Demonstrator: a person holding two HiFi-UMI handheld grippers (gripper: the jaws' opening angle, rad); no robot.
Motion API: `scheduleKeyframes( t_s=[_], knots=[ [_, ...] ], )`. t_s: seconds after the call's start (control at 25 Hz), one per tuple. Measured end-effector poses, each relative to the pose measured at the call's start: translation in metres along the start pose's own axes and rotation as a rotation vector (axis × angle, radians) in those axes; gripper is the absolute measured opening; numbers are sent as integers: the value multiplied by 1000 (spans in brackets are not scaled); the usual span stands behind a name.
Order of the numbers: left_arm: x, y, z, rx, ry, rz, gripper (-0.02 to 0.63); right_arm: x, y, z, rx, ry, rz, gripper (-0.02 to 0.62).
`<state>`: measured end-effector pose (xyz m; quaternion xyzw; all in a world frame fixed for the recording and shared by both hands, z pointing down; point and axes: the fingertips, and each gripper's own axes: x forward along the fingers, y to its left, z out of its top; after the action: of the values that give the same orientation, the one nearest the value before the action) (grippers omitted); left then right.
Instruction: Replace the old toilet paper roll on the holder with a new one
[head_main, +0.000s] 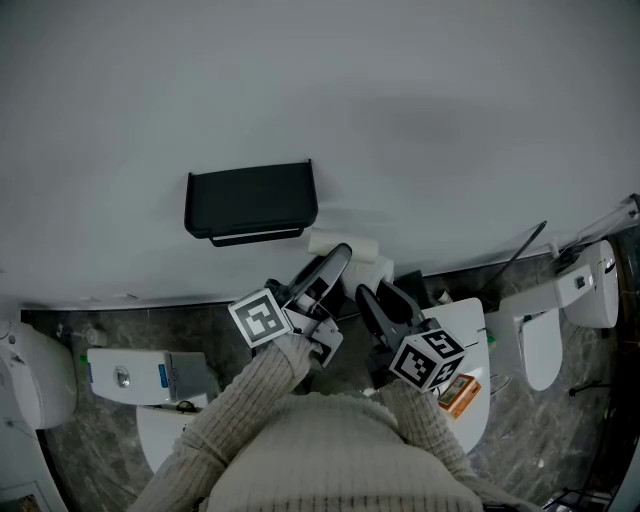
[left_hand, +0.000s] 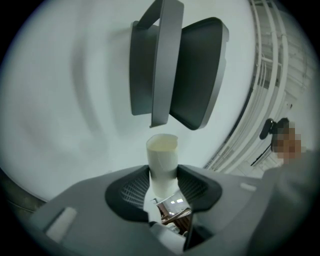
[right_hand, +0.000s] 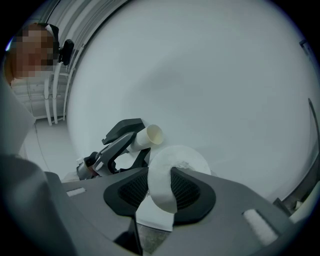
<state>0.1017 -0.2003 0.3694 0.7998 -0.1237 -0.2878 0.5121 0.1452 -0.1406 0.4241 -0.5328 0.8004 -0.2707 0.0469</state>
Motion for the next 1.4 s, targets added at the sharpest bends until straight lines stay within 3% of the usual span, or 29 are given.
scheduleKeyframes(
  t_s=[0.28, 0.68, 1.04, 1.4],
  knots=[
    [-18, -4, -5, -24, -5, 6, 173, -1, 5, -3, 4, 2, 6, 138],
    [-66, -6, 23, 19, -95, 55, 172, 14, 26, -3, -12, 12, 82, 138],
    [-103, -5, 29, 39, -137, 99, 172, 26, 37, 28, -3, -26, 210, 138],
    [-93, -5, 12, 14, -104, 100, 172, 16, 26, 54, 31, -49, 285, 138]
  ],
)
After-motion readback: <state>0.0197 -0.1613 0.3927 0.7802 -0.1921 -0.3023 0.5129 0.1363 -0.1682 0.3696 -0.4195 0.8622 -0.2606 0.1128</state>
